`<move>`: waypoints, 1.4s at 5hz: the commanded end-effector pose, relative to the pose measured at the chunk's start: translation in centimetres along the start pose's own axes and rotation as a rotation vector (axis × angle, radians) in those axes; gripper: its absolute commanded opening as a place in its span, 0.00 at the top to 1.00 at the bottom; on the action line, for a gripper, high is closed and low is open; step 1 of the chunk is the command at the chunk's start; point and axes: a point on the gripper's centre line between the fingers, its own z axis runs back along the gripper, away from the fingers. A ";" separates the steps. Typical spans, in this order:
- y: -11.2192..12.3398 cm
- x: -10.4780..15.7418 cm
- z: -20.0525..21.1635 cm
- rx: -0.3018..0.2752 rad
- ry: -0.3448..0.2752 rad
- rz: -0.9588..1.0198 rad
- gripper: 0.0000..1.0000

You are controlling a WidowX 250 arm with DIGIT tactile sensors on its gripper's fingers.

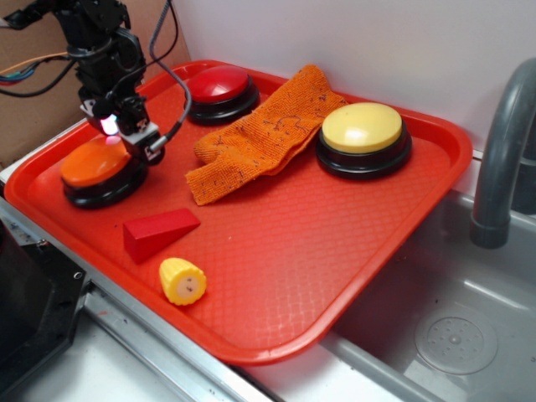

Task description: Push the orange button.

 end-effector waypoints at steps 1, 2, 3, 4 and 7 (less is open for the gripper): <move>1.2 -0.7 6.3 -0.012 0.003 -0.012 0.00; 1.4 -1.5 8.3 -0.006 -0.006 0.008 0.00; 1.5 -2.0 8.7 -0.018 -0.015 0.015 0.00; 1.3 -2.6 9.8 0.011 -0.004 0.039 0.00; 1.3 -3.5 12.2 0.041 0.021 0.043 0.00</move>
